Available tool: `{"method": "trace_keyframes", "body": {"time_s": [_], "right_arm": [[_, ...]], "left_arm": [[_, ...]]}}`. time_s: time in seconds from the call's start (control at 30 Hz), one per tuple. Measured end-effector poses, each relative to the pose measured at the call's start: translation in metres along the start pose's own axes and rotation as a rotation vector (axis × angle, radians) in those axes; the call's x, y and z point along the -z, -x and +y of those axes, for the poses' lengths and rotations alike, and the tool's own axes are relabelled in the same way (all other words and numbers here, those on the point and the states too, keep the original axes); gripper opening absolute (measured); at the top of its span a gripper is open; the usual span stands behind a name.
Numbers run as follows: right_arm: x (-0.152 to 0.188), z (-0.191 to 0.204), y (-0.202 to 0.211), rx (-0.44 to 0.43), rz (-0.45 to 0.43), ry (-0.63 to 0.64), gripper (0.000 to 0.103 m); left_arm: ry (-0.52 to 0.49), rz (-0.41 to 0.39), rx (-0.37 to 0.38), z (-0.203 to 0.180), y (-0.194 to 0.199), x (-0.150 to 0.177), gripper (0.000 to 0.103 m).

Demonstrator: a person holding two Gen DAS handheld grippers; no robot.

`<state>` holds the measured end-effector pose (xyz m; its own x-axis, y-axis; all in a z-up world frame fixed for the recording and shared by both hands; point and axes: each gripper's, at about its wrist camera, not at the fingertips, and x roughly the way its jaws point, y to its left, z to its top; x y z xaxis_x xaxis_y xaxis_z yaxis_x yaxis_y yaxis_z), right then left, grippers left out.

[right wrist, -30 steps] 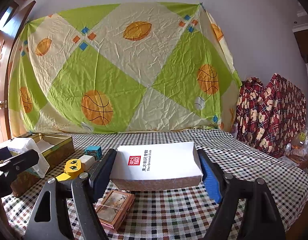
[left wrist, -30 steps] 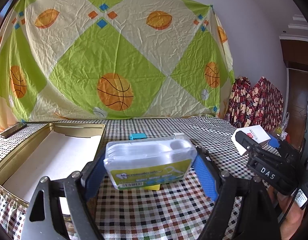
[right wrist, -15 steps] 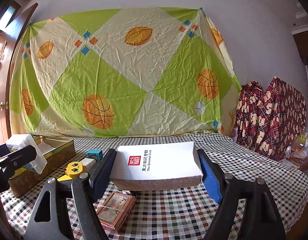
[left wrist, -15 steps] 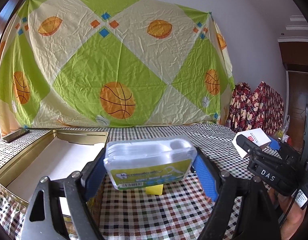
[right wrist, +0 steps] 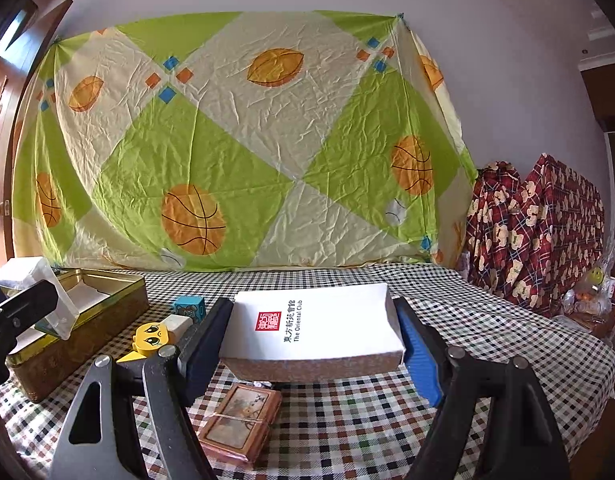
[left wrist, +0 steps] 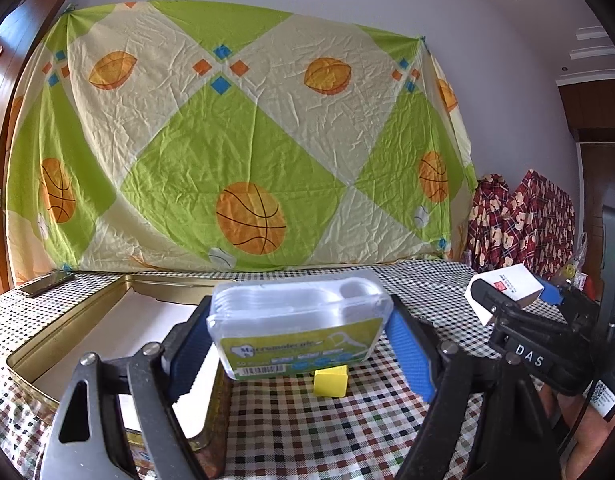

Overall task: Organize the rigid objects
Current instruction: 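Carry the white box and clear plastic box with both grippers toward the gold tin tray, then lower both boxes into the gold tin tray and open both grippers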

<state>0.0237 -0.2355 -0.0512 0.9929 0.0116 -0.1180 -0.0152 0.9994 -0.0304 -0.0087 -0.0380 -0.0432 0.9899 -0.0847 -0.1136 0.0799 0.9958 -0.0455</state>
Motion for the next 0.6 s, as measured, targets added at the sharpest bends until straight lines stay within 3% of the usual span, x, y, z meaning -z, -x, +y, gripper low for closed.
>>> {"method": "trace_keyframes", "body": {"time_s": [0.6], "right_arm": [[0.002,0.056,0.002,-0.092,0.020,0.067,0.081]], "left_arm": [[0.052,-0.032,-0.074,0.037,0.010,-0.002,0.083]]}}
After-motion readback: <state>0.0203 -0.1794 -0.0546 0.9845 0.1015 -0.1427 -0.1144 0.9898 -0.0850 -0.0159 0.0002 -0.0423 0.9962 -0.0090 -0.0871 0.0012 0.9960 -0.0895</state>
